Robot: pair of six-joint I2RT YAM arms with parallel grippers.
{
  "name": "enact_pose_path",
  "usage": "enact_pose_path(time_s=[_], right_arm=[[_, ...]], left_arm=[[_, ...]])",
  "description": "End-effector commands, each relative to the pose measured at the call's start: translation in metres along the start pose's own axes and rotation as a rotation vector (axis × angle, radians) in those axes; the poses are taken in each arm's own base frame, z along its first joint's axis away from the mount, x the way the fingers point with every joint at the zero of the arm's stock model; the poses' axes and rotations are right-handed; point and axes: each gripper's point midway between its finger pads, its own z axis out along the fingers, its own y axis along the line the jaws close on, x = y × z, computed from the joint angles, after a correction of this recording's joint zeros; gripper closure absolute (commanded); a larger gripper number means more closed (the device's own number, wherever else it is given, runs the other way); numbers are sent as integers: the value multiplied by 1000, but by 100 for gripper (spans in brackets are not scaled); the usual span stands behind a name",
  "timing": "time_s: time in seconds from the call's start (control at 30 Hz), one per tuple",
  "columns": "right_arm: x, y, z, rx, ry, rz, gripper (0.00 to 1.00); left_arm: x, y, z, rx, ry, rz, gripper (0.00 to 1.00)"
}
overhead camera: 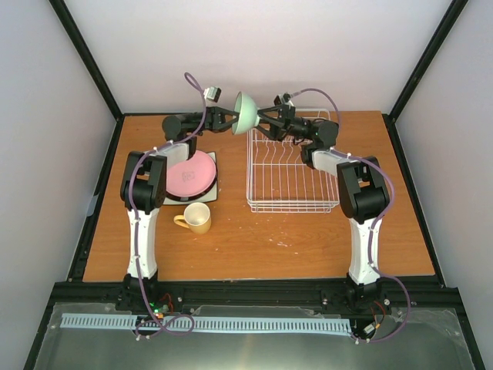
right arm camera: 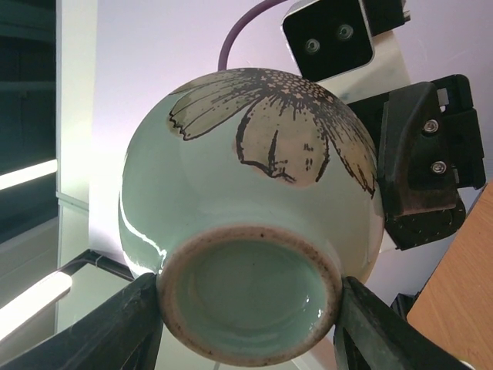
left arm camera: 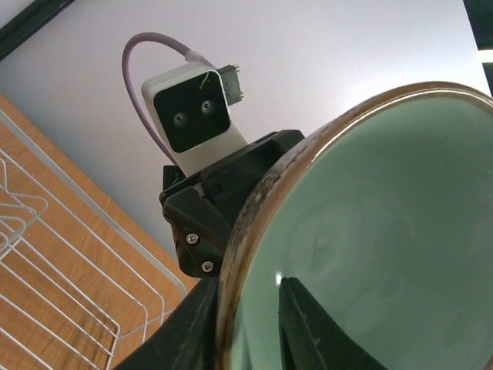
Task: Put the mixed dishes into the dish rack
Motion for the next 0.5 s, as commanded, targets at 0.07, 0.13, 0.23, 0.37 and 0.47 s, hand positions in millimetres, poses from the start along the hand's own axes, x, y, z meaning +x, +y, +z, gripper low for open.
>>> enact_pose_path(time_s=[0.07, 0.13, 0.23, 0.37, 0.47], right_arm=[[0, 19, -21, -60, -45, 0, 97], [-3, 18, -32, -46, -63, -2, 97], [-6, 14, -50, -18, -94, -3, 97], [-5, 14, -75, 19, -133, -12, 97], [-4, 13, -85, 32, -151, -9, 97]], left_arm=[[4, -25, 13, 37, 53, 187, 65], [3, -24, 14, 35, 57, 185, 59], [1, -20, 14, 24, 69, 177, 49], [-8, -17, 7, -2, 68, 190, 45], [-14, -12, 6, -14, 70, 195, 45]])
